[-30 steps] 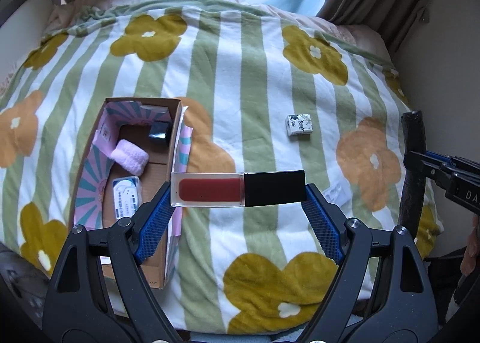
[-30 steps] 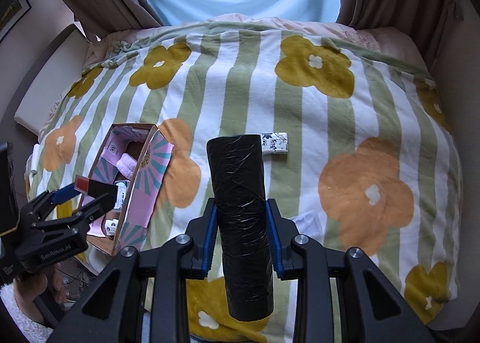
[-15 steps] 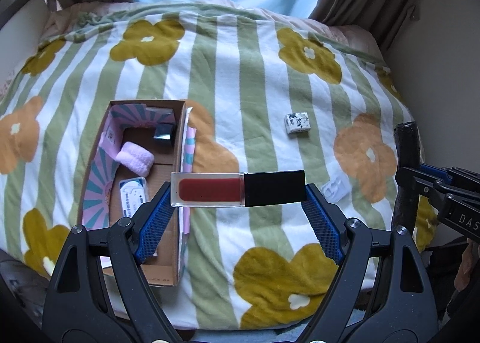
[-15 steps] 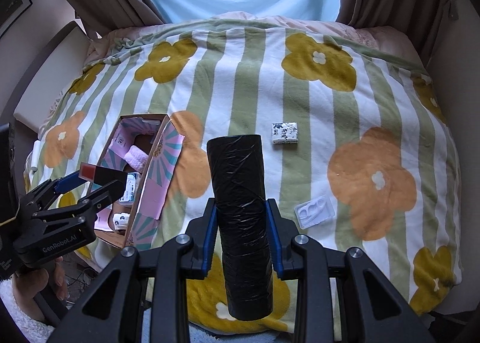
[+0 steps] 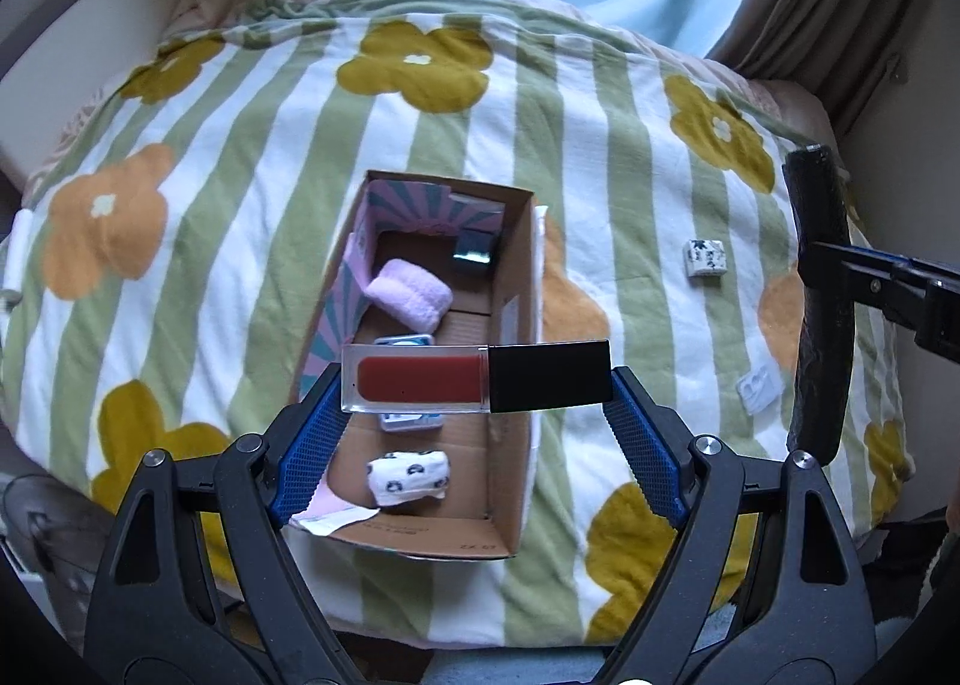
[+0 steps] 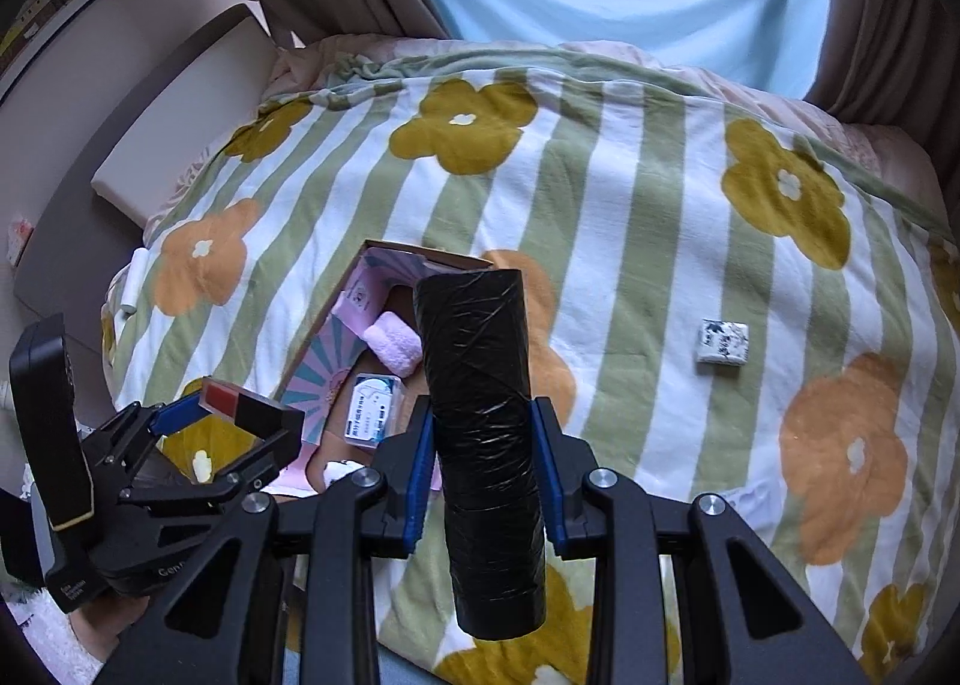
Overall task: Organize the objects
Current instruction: 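Lift the lipstick and black stick and carry both over the cardboard box, then lower both items into the cardboard box and open both tools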
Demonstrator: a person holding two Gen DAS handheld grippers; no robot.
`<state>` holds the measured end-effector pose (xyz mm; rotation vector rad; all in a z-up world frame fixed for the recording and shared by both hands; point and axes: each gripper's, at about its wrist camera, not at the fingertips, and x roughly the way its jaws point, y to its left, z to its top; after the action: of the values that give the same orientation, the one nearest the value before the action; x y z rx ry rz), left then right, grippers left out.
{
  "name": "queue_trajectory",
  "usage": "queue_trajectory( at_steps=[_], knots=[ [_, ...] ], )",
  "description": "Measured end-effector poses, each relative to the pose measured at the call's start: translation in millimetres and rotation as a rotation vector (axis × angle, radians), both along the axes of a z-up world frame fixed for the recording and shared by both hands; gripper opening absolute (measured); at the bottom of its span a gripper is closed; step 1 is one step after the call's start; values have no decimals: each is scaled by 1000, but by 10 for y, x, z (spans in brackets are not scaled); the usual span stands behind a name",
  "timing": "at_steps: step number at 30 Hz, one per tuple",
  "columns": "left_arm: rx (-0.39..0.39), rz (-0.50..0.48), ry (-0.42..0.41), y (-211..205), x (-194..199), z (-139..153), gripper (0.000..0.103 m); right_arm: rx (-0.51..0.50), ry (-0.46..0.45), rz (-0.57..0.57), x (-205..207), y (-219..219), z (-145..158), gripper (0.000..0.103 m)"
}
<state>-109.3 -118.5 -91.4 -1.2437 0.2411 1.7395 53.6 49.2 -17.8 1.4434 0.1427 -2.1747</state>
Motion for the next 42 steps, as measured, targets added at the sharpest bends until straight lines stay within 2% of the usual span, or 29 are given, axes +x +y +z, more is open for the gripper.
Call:
queue_trajectory(
  at_steps=[10, 16, 22, 28, 38, 39, 40, 41, 42],
  knots=[
    [-98, 10, -23, -226, -281, -638, 83, -28, -143, 76, -376, -824, -533, 28],
    [-139, -38, -41, -102, -272, -1067, 83, -32, -241, 82, -630, -1198, -1000, 28],
    [-173, -131, -23, 106, -169, -1437, 83, 2, -299, 100, -800, -1494, -1463, 28],
    [-210, -212, -9, 190, -43, -1663, 83, 37, -339, 125, -848, -1650, -1791, 28],
    [-229, -270, -9, 220, 61, -1771, 84, 78, -355, 125, -902, -1645, -1931, 29],
    [-236, -271, 9, 230, 69, -1761, 86, 89, -351, 129, -908, -1653, -1930, 30],
    [-246, -271, 32, 240, 77, -1747, 98, 100, -346, 133, -911, -1662, -1923, 39],
    [-250, -270, 54, 244, 89, -1731, 103, 108, -335, 137, -910, -1667, -1903, 58],
    [-239, -265, 63, 244, 87, -1701, 103, 113, -323, 138, -907, -1665, -1884, 71]
  ],
)
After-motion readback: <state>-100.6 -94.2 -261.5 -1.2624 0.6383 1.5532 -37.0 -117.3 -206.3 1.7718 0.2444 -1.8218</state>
